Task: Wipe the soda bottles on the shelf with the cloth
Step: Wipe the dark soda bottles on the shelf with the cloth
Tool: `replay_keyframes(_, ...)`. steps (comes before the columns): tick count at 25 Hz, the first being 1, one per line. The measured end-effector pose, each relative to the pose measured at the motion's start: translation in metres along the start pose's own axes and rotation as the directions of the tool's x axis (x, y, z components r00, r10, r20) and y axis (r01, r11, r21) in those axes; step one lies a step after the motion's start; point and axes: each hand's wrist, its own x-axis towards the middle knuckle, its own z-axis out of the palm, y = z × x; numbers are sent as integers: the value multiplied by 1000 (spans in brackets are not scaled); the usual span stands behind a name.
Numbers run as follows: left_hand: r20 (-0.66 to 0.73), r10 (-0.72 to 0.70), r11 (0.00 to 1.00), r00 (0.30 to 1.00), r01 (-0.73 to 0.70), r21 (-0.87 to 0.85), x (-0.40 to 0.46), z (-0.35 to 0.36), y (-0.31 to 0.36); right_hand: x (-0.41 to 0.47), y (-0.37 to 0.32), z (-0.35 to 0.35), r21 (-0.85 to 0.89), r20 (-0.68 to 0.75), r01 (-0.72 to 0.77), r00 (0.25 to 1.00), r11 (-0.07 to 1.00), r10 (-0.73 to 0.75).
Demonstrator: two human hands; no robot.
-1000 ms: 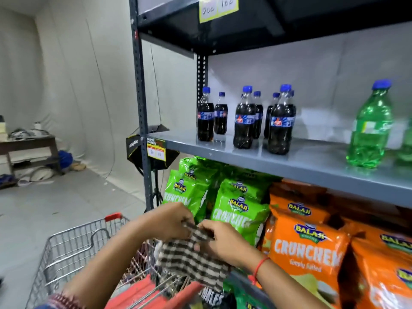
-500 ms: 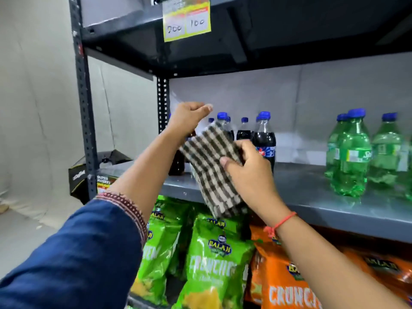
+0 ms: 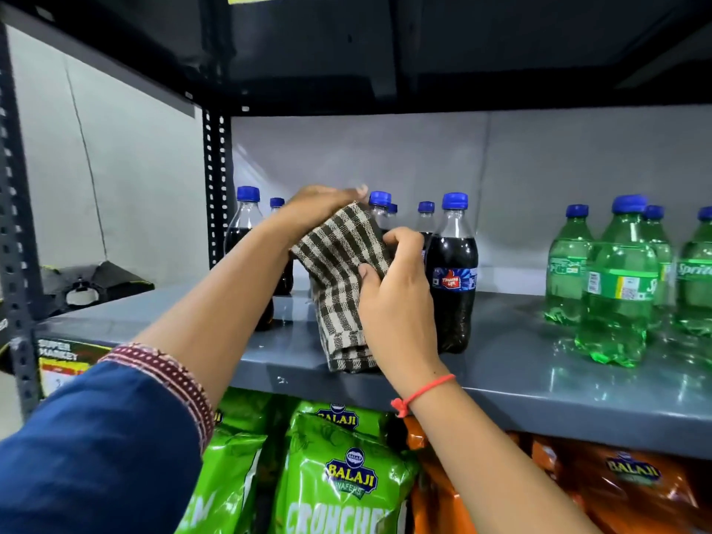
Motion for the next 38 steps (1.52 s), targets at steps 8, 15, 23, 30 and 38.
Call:
replay_keyframes(8, 183, 55, 981, 982, -18, -195, 11, 7, 18, 3, 3, 2, 134, 38, -47, 998, 990, 42)
replay_keyframes(15, 145, 22, 947, 989, 27, -321, 1, 6, 21, 0, 3, -3, -173, -136, 52, 988, 984, -76)
replay_keyframes(23, 160, -4, 904, 987, 72, -421, -3, 2, 21, -23, -5, 19, -475, 74, 127, 992, 871, -105)
replay_keyframes(30, 161, -65, 914, 985, 123, -387, -2, -1, 24, -24, -8, 20, -574, 168, 160, 983, 803, -76)
replay_keyframes(38, 176, -101, 906, 979, 163, -391, -7, 1, 30, -24, -7, 17, -651, 251, 279, 957, 706, -147)
